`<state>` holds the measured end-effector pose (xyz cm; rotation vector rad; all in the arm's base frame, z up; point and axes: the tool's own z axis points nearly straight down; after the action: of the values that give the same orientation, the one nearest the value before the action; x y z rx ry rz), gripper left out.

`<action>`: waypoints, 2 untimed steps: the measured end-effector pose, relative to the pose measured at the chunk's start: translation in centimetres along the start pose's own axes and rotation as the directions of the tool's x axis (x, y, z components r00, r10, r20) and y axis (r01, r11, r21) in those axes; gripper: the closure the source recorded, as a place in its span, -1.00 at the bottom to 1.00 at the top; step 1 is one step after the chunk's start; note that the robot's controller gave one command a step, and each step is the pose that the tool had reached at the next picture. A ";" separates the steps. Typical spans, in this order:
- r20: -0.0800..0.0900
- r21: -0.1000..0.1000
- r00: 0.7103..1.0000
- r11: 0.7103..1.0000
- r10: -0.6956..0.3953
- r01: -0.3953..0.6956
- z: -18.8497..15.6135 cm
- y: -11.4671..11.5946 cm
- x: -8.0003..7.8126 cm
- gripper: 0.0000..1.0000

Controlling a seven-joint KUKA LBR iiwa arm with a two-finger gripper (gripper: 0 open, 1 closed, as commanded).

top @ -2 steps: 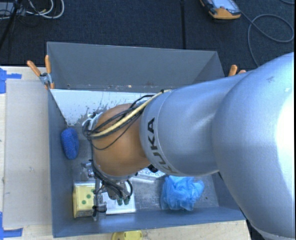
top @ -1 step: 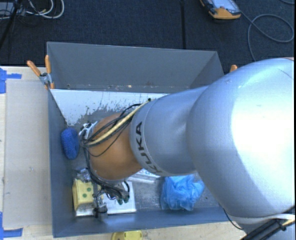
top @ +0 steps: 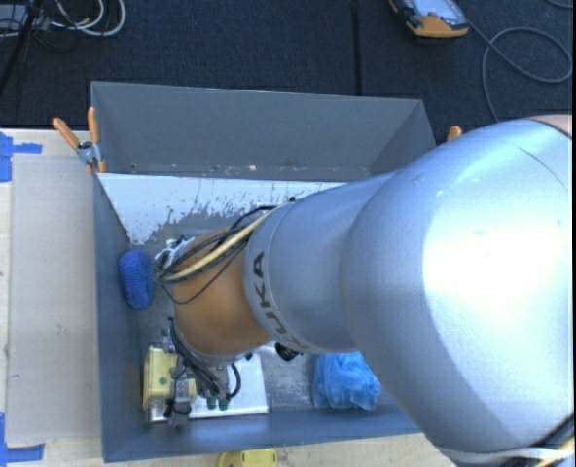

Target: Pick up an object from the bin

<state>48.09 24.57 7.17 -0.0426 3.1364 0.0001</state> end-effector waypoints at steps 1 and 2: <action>0.000 0.000 1.000 1.000 0.000 0.000 0.0 0.0 0.0 1.00; -0.002 0.000 1.000 1.000 0.002 -0.002 -0.3 0.0 0.1 1.00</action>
Offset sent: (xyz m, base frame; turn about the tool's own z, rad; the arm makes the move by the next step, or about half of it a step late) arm 0.0001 -0.0002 0.0707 0.0000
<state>48.01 24.54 7.44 -0.0403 3.1385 -0.0005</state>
